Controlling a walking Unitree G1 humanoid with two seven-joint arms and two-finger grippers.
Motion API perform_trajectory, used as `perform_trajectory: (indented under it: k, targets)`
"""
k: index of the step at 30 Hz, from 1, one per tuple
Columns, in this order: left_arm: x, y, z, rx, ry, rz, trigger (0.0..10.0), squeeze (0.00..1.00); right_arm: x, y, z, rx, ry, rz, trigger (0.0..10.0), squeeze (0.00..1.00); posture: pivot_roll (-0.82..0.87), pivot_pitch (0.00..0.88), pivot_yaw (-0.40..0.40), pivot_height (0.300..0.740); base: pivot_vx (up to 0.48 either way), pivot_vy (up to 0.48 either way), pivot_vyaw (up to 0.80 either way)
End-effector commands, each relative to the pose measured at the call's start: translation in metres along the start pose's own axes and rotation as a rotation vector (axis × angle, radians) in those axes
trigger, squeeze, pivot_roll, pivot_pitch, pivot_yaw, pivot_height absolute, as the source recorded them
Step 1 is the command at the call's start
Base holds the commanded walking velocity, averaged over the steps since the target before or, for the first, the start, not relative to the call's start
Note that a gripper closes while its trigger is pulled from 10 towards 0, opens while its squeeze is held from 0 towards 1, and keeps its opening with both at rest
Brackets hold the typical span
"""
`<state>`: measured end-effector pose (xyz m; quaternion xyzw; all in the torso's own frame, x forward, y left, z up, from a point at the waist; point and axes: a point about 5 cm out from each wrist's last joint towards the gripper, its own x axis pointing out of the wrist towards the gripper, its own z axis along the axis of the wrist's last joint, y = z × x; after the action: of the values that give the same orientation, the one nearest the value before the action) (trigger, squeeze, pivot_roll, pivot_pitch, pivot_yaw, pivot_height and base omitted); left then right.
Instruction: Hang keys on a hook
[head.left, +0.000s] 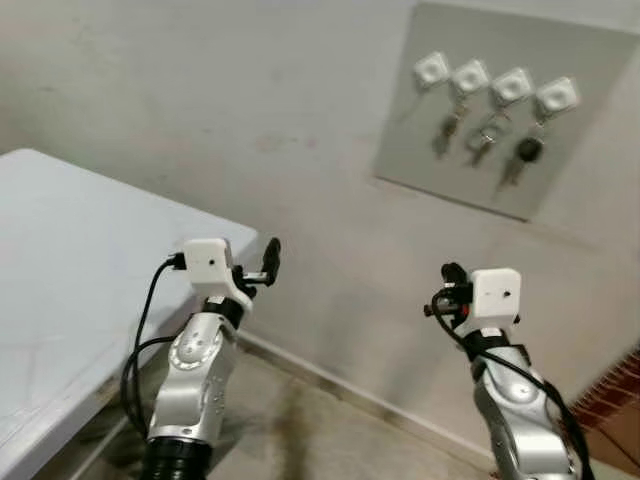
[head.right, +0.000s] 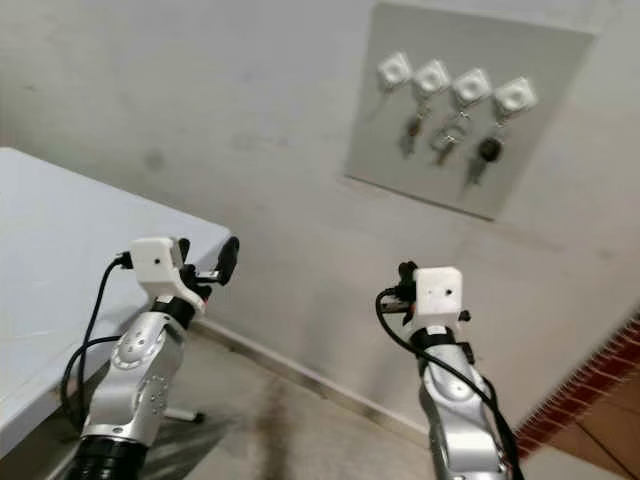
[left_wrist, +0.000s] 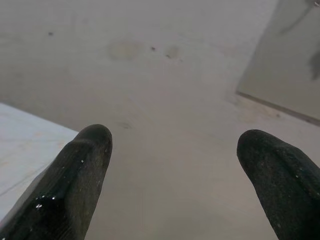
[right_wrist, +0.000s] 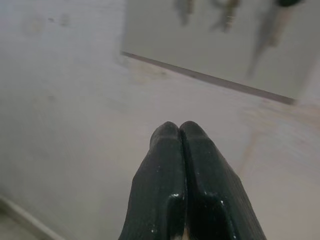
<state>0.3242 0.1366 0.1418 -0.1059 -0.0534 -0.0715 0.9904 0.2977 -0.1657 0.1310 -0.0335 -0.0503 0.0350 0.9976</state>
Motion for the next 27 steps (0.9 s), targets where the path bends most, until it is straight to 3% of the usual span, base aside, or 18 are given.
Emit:
perform_trajectory:
  k: [1, 21, 27]
  targets:
    - [0.0006, -0.0048, 0.0031, -0.002, -0.008, -0.007, 10.0, 0.00, 0.0007, -0.0027, 0.0049, -0.011, -0.015, -0.005, 10.0, 0.00, 0.01, 0.033, -0.063, 0.740, 0.000, 0.000, -0.69]
    - [-0.0028, -0.0107, -0.0023, 0.005, 0.024, -0.017, 10.0, 0.00, 0.0002, -0.0009, 0.0036, -0.008, -0.013, -0.013, 10.0, 0.00, 0.01, 0.035, -0.047, 0.740, 0.000, 0.000, -0.69]
    - [-0.0017, -0.0106, -0.0035, 0.014, 0.042, -0.016, 10.0, 0.00, -0.0001, -0.0001, 0.0029, 0.003, -0.028, -0.025, 10.0, 0.00, 0.01, 0.033, -0.009, 0.740, 0.000, 0.000, -0.66]
